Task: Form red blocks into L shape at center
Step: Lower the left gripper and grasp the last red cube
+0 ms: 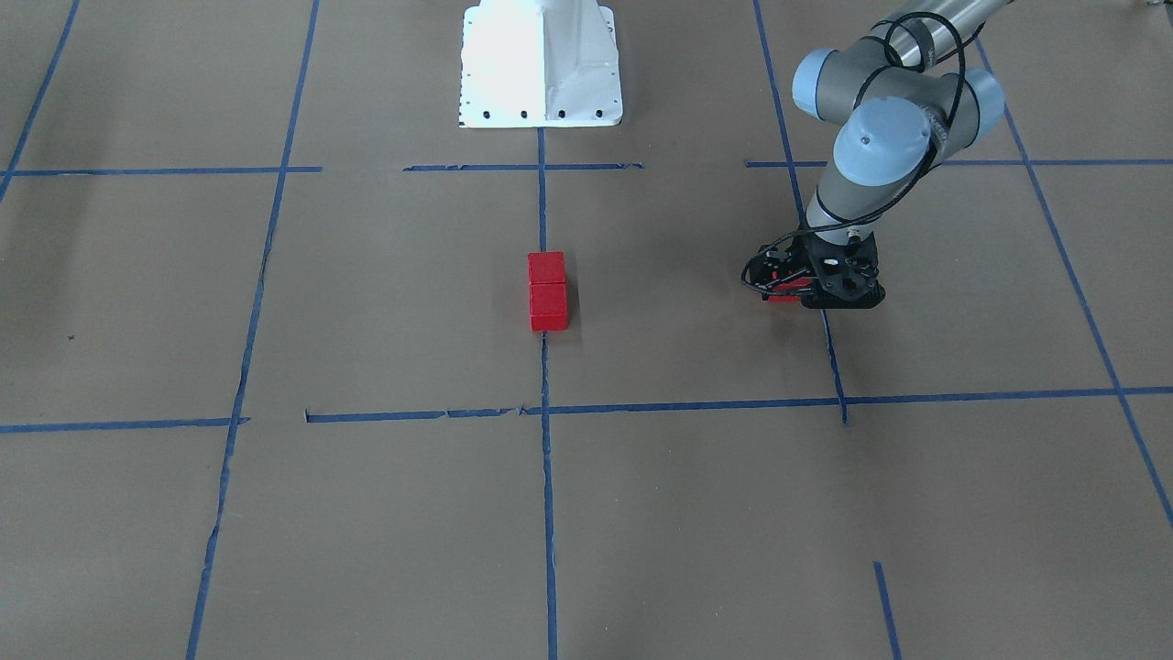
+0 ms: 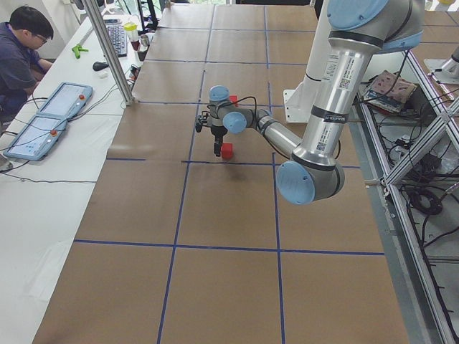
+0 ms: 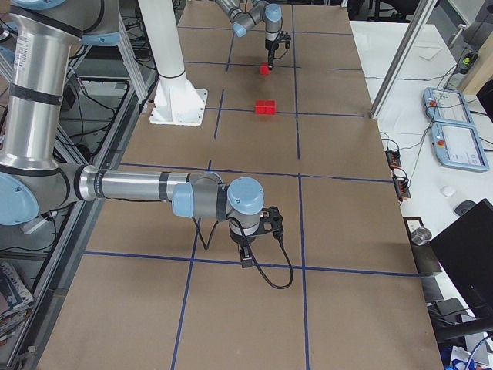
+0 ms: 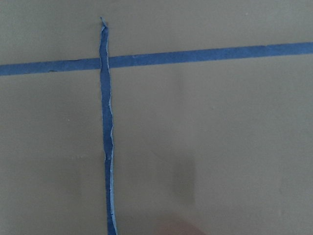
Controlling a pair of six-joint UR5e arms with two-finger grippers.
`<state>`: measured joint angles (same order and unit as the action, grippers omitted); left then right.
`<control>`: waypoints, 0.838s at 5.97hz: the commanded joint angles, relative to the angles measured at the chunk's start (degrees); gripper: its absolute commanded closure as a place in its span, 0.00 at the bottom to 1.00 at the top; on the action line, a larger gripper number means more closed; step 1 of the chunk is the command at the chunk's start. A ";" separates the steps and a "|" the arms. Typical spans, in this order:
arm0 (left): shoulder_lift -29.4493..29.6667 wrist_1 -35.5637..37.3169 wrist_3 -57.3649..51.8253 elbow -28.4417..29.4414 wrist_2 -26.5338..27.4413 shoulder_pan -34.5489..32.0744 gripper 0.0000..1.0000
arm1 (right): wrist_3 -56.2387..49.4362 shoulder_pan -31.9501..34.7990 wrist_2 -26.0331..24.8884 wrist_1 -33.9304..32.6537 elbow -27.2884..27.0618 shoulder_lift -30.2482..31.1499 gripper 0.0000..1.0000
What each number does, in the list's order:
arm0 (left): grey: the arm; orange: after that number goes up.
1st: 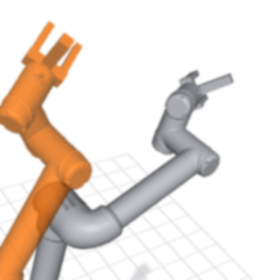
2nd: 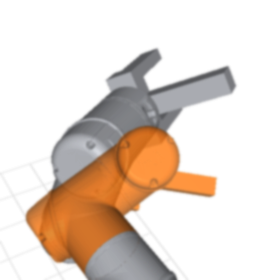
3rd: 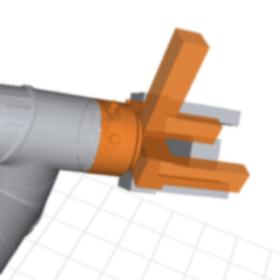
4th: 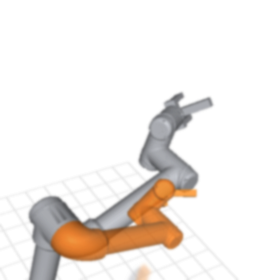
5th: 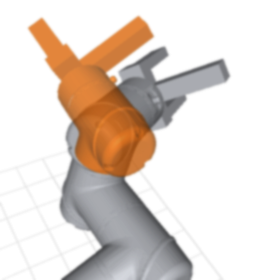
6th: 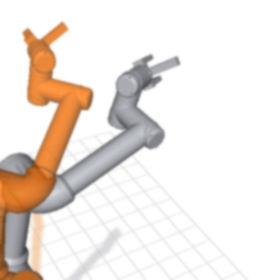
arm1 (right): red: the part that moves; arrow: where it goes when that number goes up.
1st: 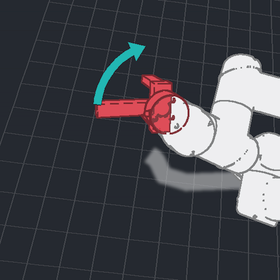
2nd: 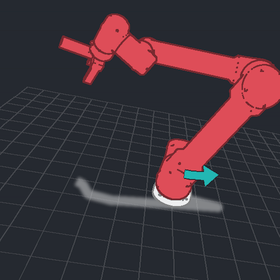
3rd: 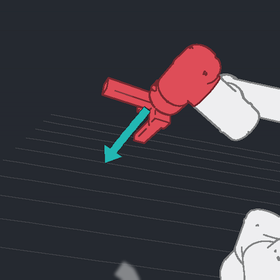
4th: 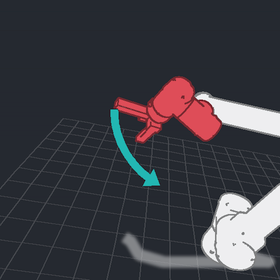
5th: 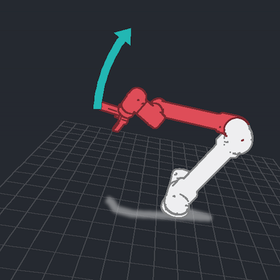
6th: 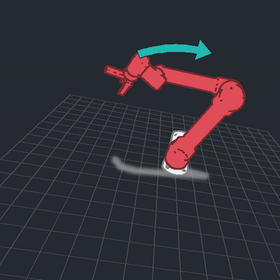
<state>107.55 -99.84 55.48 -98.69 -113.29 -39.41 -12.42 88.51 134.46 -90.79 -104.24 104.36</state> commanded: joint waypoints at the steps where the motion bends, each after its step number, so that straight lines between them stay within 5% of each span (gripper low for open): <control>1: 0.03 -0.18 0.24 0.51 0.00 0.83 0.00 | 0.02 0.00 0.02 0.09 0.00 0.05 0.00; 3: 0.03 -0.18 0.42 0.69 0.00 1.70 0.00 | -0.06 0.00 0.02 0.09 0.00 -0.04 0.00; 5: 0.20 -0.18 5.14 0.60 -2.52 1.79 0.79 | 0.02 0.00 0.02 0.09 0.00 -0.04 0.00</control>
<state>107.65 -100.02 58.46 -98.04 -114.16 -37.72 -12.46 88.51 134.47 -90.70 -104.24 104.36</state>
